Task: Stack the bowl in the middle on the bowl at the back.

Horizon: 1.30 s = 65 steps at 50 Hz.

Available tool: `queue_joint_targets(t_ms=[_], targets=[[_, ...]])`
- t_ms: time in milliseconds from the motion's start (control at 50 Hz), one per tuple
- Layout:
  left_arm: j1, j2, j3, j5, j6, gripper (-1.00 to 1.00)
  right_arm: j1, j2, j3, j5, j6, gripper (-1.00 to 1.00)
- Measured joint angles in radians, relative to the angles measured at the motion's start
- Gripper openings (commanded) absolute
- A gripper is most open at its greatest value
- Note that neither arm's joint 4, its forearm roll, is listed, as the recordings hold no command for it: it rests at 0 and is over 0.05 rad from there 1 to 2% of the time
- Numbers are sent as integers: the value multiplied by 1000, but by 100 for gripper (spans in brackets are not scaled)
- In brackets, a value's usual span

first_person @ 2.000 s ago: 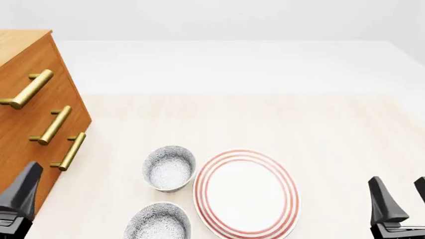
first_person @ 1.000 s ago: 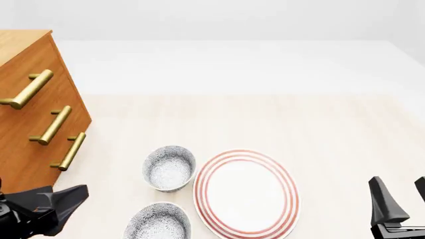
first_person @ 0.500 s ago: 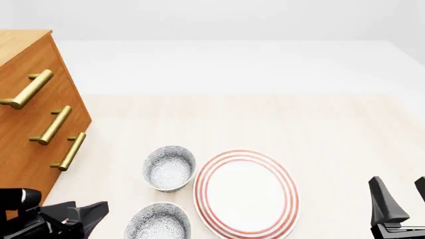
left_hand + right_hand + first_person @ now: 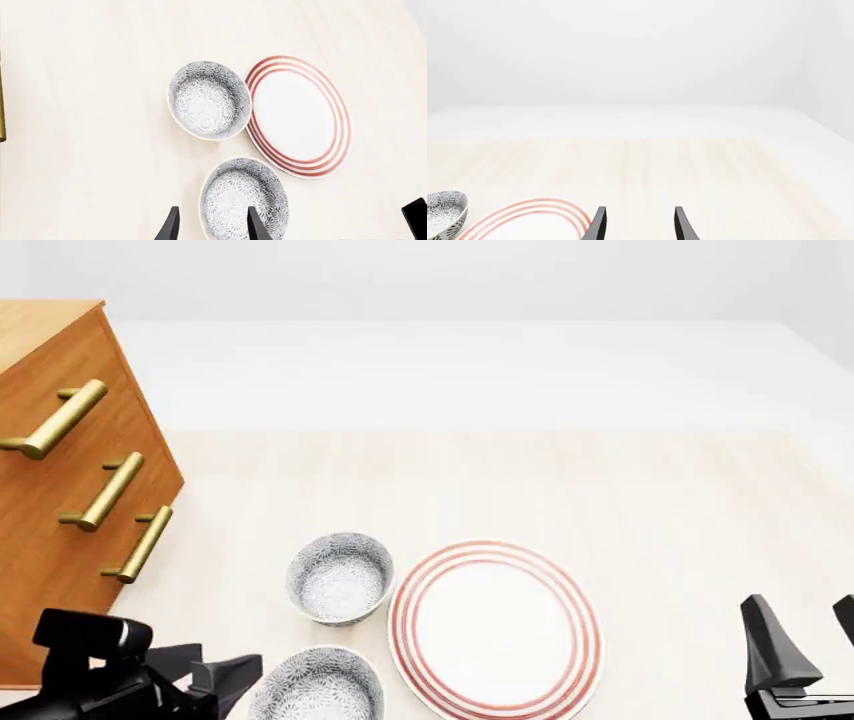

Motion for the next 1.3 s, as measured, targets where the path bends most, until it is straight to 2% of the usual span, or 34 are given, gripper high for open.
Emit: queue_joint_targets(t_ms=[740, 1300], targets=[[-53, 262, 100, -273, 86, 100, 0, 1, 0, 0, 0, 100], [-82, 471, 176, -512, 69, 100, 0, 0, 0, 0, 1, 100]])
